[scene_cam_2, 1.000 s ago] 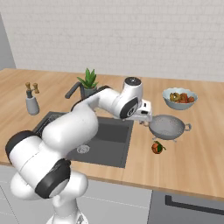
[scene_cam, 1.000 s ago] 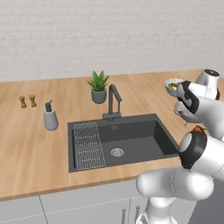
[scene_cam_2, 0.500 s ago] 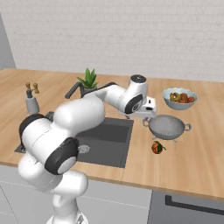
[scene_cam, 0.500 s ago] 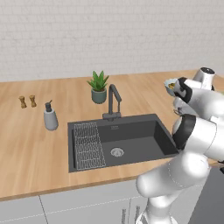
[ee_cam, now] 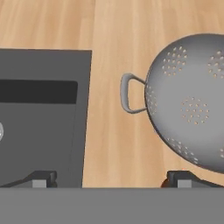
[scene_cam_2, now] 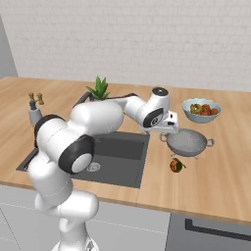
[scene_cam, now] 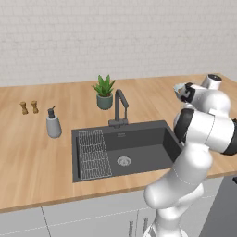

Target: Put the colander in the sink, put the orange in the colander, and turn on the sink faucet and pour water over the colander.

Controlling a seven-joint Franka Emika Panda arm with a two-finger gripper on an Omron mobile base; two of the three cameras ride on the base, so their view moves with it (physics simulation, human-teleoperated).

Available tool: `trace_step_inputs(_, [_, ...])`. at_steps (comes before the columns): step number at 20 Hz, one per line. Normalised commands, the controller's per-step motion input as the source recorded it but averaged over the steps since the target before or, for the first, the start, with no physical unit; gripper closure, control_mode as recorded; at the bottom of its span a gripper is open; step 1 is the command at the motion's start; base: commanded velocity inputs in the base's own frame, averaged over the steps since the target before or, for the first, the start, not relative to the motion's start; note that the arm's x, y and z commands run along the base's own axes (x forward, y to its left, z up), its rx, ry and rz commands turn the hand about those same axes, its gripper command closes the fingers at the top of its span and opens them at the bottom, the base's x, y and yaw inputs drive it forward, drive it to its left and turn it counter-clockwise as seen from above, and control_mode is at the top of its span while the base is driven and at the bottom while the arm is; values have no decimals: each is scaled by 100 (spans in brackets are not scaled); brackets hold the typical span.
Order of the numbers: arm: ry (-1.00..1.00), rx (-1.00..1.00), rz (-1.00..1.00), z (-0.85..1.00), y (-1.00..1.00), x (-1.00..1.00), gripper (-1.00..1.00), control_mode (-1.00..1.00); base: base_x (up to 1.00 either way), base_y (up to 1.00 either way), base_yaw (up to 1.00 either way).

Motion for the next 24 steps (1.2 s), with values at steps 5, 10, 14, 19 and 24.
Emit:
trace_step_inputs(5, [0, 0, 0, -28, -5, 23, -100, -100, 0, 0, 0])
trace_step_inputs(10, [0, 0, 0, -17, -11, 15, -100, -100, 0, 0, 0])
trace_step_inputs(14, [0, 0, 0, -9, -3, 13, -100, -100, 0, 0, 0])
trace_step_inputs(19, [0, 0, 0, -14, -5, 12, -100, -100, 0, 0, 0])
trace_step_inputs(24, [0, 0, 0, -19, -3, 2, -100, -100, 0, 0, 0])
